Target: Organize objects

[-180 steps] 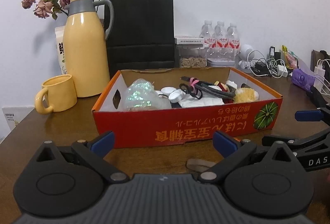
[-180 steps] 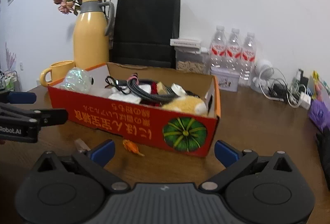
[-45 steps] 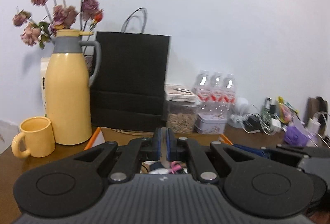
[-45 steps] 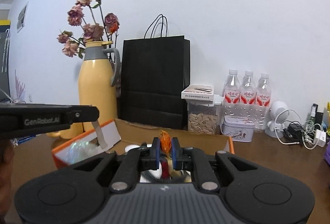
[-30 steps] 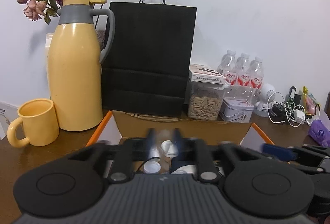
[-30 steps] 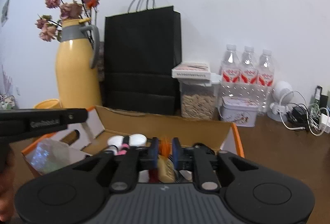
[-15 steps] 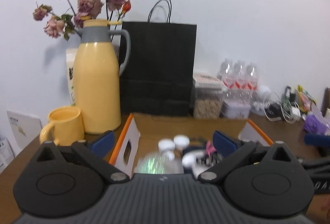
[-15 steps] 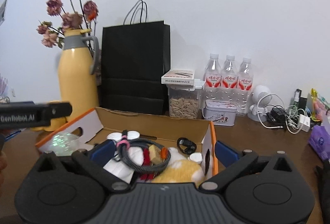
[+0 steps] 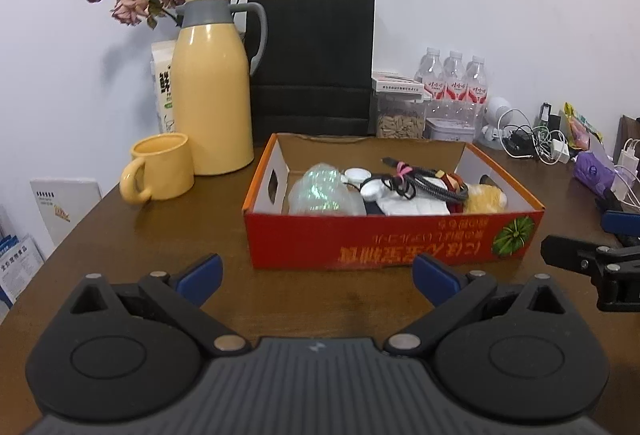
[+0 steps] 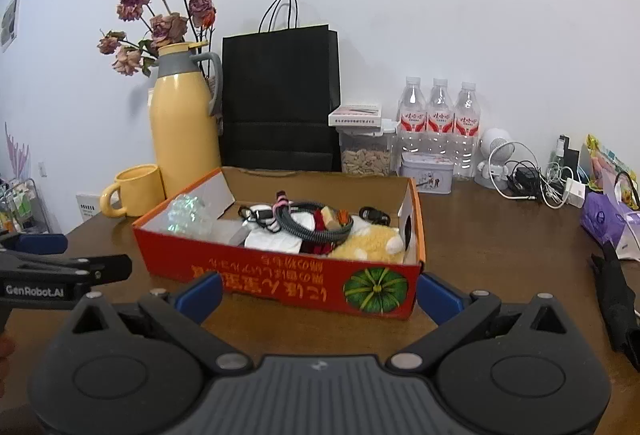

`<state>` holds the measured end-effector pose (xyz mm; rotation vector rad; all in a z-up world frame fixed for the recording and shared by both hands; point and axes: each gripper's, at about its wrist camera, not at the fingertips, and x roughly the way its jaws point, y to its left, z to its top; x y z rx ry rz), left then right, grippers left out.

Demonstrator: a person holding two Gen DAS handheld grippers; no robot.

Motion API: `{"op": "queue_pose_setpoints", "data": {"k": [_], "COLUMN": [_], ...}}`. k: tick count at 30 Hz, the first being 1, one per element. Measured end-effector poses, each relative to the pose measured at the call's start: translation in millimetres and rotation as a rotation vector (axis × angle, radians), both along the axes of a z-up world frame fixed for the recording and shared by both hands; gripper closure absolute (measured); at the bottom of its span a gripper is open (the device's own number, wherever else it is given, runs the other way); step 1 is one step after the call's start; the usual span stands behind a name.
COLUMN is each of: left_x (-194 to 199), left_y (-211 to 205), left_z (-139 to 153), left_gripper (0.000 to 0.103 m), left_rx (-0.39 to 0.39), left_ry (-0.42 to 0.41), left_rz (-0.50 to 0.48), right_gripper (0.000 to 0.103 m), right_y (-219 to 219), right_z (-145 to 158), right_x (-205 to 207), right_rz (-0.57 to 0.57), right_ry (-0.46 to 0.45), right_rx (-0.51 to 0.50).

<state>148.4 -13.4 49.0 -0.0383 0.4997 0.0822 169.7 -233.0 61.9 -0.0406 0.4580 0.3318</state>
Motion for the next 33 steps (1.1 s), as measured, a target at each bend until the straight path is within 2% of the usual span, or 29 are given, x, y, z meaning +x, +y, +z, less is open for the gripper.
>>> {"op": "queue_pose_setpoints", "data": {"k": [7,33], "left_x": [-11.7,-12.9], "left_y": [1.1,2.1], "left_z": [2.2,-1.6], "left_gripper": [0.000,0.000], "left_rx": [0.000,0.000], "left_ry": [-0.006,0.007], "left_rz": [0.010,0.012], "right_gripper": [0.000,0.000], "right_y": [1.2,1.3], "right_z": [-2.9,-2.4], "right_x": [-9.0,-6.8], "right_rz": [0.010,0.005], "right_ry": [0.012,0.018], "right_rx": [0.000,0.002]}}
